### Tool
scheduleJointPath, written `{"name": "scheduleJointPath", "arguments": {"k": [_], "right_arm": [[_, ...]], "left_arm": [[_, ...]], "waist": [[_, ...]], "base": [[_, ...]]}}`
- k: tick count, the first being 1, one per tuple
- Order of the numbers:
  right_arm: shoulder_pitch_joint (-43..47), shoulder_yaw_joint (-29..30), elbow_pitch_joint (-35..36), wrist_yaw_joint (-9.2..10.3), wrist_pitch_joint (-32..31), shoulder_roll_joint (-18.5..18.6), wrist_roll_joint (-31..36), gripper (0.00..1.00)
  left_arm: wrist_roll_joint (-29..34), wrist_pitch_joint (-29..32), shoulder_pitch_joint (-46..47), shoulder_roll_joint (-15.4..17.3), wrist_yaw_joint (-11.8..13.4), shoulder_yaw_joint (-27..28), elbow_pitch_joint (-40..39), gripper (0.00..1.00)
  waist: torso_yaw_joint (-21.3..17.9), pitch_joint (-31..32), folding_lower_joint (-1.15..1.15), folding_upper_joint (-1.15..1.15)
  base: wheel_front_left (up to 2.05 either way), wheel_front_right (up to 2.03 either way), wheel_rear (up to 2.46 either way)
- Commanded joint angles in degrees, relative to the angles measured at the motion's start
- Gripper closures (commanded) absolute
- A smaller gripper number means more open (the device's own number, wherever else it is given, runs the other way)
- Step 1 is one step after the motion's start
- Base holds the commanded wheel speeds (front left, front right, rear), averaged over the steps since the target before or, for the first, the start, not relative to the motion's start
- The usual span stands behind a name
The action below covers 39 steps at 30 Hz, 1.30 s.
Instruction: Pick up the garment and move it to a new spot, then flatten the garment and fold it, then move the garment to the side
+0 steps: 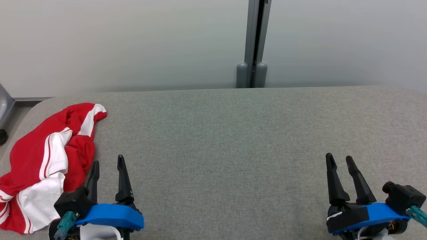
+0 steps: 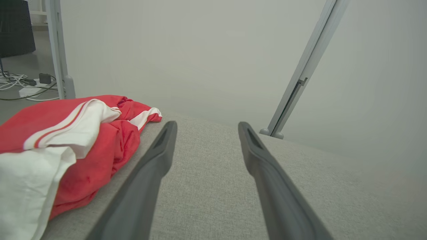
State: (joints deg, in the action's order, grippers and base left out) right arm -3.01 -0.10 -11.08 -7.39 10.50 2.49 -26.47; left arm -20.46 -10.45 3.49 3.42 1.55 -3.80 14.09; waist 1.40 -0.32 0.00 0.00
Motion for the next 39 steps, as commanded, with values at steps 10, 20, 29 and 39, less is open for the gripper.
{"name": "scheduleJointPath", "arguments": {"k": [10,20,29,39], "right_arm": [[0.6,-0.2,0.7,-0.13,1.6,0.5,6.4,0.00],[0.7,-0.4,0.6,-0.15,2.8,0.5,11.2,0.00],[1.1,-0.7,0.4,-0.16,3.7,0.6,15.0,0.00],[1.0,-1.2,-0.2,-0.17,4.8,0.6,18.1,0.00]], "left_arm": [[5.6,-1.6,0.9,0.6,0.5,-1.1,0.1,0.00],[9.6,-2.8,1.0,0.5,1.1,-1.6,0.4,0.00],[12.7,-3.8,1.0,0.4,1.2,-1.8,1.0,0.00],[14.5,-4.8,1.1,0.0,0.6,-2.1,1.6,0.00]], "waist": [[0.2,0.0,0.00,0.00],[0.5,0.1,0.00,0.00],[0.7,0.2,0.00,0.00],[1.1,0.2,0.00,0.00]], "base": [[0.00,0.00,0.00],[0.00,0.00,0.00],[0.00,0.00,0.00],[0.00,0.00,0.00]]}}
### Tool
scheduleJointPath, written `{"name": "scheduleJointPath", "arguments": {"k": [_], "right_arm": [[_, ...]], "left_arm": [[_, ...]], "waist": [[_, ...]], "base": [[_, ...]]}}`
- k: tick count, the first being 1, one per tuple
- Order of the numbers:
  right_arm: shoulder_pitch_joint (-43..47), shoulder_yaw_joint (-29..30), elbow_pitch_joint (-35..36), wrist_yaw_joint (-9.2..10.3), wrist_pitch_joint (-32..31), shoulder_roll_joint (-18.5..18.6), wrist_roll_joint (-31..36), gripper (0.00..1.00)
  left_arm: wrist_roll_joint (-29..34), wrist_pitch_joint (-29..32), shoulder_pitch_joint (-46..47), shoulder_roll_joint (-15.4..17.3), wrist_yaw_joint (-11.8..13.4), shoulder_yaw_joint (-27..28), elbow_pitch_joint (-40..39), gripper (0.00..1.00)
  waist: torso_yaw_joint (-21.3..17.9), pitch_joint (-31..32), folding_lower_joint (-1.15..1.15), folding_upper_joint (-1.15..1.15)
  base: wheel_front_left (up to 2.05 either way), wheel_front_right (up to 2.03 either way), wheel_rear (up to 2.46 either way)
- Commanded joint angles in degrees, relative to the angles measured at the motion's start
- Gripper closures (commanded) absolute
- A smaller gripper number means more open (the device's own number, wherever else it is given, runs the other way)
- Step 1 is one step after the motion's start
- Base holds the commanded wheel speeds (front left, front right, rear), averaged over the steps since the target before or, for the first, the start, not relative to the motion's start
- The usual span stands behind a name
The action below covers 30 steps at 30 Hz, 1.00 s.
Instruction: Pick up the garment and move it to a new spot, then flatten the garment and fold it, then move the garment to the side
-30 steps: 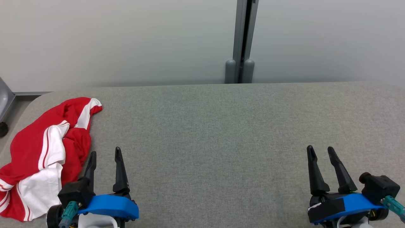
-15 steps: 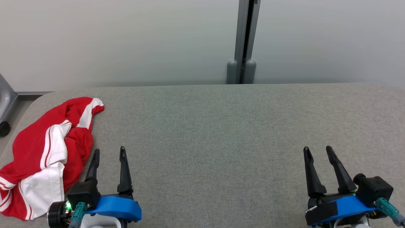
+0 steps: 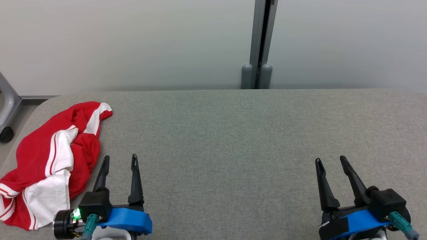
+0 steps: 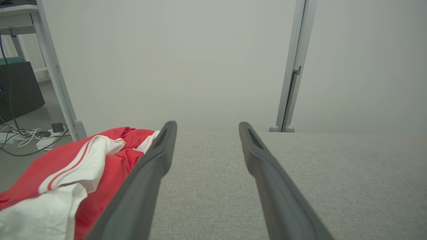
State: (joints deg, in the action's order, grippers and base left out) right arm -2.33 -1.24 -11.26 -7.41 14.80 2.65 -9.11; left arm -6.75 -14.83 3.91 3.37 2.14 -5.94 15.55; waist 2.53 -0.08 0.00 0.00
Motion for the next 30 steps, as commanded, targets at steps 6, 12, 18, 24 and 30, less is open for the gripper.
{"name": "scheduleJointPath", "arguments": {"k": [6,12,18,24,30], "right_arm": [[0.0,-0.2,-0.9,-0.15,0.4,0.4,-0.3,0.00],[-0.2,-0.2,-1.3,-0.14,0.4,0.4,-1.3,0.00],[-0.5,0.1,-0.8,-0.14,0.4,0.4,-1.0,0.00],[-0.9,0.2,-0.8,-0.09,0.4,0.4,-0.6,0.00],[-1.8,0.0,-0.9,-0.09,0.4,0.4,-0.1,0.00]], "left_arm": [[-1.2,-0.5,0.8,-0.1,-0.6,0.6,1.0,0.00],[-1.8,-0.5,1.0,-0.2,-0.9,0.7,1.5,0.00],[-1.4,-0.4,1.8,-0.3,-0.7,0.8,1.7,0.00],[-1.1,-0.4,2.7,-0.2,-0.1,1.2,1.9,0.00],[-1.0,-0.4,3.9,0.3,0.0,2.3,2.0,0.00]], "waist": [[0.1,0.0,0.00,0.00],[0.2,-0.1,0.00,0.00],[1.7,-0.7,0.00,0.00],[4.8,-1.2,0.00,0.00],[9.7,-2.2,0.00,0.00]], "base": [[0.00,0.00,0.00],[0.00,0.00,0.00],[0.00,0.00,0.00],[0.00,0.00,0.00],[0.00,0.00,0.00]]}}
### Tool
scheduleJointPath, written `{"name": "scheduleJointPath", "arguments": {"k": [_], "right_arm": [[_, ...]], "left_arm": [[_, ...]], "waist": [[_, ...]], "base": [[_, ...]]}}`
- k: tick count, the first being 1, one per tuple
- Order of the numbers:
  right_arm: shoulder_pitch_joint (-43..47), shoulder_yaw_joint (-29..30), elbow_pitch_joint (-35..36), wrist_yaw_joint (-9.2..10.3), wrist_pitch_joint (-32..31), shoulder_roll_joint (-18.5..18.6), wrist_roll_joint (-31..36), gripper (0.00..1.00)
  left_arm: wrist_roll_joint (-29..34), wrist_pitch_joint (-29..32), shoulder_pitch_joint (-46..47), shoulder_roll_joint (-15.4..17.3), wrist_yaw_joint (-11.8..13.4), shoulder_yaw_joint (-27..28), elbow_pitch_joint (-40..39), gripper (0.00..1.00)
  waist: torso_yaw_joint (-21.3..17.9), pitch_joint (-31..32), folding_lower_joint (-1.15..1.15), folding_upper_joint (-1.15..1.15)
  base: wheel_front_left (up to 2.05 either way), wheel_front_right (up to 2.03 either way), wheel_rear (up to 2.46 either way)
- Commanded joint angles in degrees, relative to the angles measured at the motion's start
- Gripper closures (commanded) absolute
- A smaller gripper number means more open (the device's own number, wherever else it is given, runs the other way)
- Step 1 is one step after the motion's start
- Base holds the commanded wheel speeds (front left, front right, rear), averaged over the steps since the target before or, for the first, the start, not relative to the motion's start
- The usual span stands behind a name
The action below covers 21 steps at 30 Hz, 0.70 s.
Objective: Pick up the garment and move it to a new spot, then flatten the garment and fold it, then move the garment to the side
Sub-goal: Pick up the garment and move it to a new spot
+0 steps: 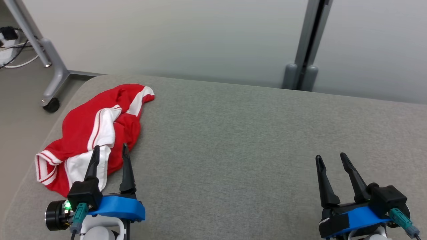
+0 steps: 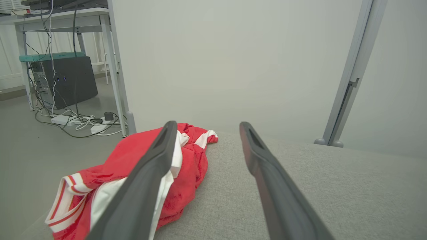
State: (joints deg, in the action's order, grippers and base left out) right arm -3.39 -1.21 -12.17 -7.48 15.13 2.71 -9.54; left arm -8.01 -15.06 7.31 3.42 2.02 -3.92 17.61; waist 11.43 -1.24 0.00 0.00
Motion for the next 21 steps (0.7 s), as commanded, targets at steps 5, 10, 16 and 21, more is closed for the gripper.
{"name": "scheduleJointPath", "arguments": {"k": [5,10,16,21], "right_arm": [[-1.2,0.1,0.0,-0.03,0.0,0.3,0.7,0.00],[-1.8,0.1,-0.2,-0.03,0.0,0.3,1.2,0.00],[-2.2,-0.4,-0.6,-0.03,0.0,0.3,1.4,0.00],[-2.7,-0.9,-1.0,-0.03,0.0,0.3,1.4,0.00]], "left_arm": [[0.2,-0.2,1.1,0.4,0.5,1.0,-0.3,0.00],[-0.3,-0.2,1.2,0.5,0.7,2.3,-0.8,0.00],[-0.6,-0.2,0.4,0.8,0.7,3.8,-1.2,0.00],[-0.9,-0.2,0.5,1.2,0.5,5.2,-1.5,0.00]], "waist": [[5.4,-1.9,0.00,0.00],[9.7,-2.7,0.00,0.00],[13.4,-3.0,0.00,0.00],[14.1,-3.5,0.00,0.00]], "base": [[0.00,0.00,0.00],[0.00,0.00,0.00],[0.00,0.00,0.00],[0.00,0.00,0.00]]}}
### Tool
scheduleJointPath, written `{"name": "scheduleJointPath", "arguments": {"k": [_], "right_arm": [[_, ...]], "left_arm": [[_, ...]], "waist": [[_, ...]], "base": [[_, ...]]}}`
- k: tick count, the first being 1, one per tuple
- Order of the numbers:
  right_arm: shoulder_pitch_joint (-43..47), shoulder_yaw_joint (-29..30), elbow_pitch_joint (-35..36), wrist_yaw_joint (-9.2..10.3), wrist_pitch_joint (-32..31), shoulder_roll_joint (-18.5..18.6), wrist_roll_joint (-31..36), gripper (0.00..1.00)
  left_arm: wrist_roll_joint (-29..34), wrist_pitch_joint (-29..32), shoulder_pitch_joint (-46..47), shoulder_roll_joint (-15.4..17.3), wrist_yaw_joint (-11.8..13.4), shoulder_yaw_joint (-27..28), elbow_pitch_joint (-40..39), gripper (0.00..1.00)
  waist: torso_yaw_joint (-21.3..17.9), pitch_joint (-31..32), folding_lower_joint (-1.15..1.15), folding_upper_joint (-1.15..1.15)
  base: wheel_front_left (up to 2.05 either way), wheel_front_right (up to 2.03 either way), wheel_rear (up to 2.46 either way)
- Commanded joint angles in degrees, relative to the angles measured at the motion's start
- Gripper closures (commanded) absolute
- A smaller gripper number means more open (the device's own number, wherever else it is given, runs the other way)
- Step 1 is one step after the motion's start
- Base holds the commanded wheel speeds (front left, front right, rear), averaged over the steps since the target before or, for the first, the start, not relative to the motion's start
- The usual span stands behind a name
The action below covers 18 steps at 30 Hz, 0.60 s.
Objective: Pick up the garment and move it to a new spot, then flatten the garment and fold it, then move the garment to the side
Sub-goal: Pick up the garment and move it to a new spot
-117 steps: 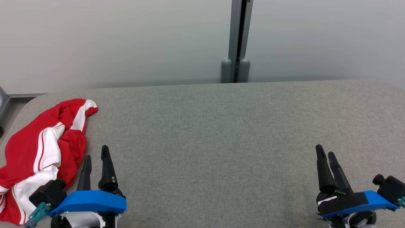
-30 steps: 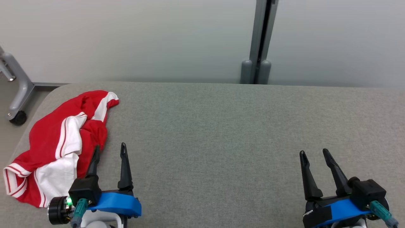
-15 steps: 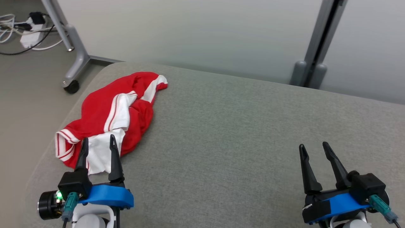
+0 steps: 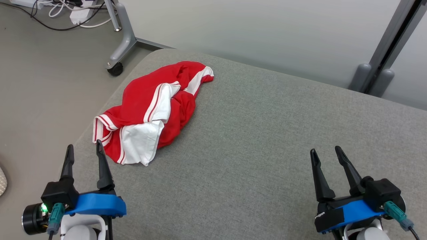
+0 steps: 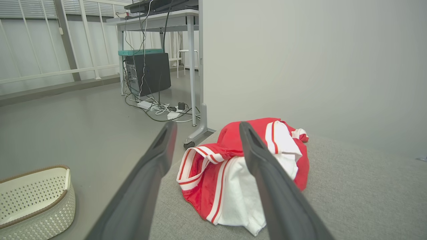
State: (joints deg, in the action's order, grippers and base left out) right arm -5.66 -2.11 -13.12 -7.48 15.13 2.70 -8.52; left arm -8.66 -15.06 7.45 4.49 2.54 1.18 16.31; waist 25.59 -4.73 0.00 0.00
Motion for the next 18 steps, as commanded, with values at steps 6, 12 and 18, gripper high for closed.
{"name": "scheduleJointPath", "arguments": {"k": [6,12,18], "right_arm": [[-1.3,0.0,0.0,-0.03,0.0,0.3,1.5,0.00],[-3.2,0.6,1.1,-0.03,-0.1,0.4,4.1,0.00],[-5.4,1.7,3.7,-0.03,-1.0,0.3,6.6,0.00]], "left_arm": [[-0.4,-0.2,5.2,1.4,-0.8,1.4,-0.2,0.00],[-2.2,0.0,15.2,4.6,-2.6,3.4,3.2,0.00],[-3.0,2.9,26.4,8.6,-4.8,3.5,8.9,0.00]], "waist": [[-2.0,-2.1,0.00,0.00],[-6.3,-6.2,0.00,0.00],[-11.2,-11.6,0.00,0.00]], "base": [[0.00,0.00,0.00],[0.00,0.00,0.00],[0.00,0.00,0.00]]}}
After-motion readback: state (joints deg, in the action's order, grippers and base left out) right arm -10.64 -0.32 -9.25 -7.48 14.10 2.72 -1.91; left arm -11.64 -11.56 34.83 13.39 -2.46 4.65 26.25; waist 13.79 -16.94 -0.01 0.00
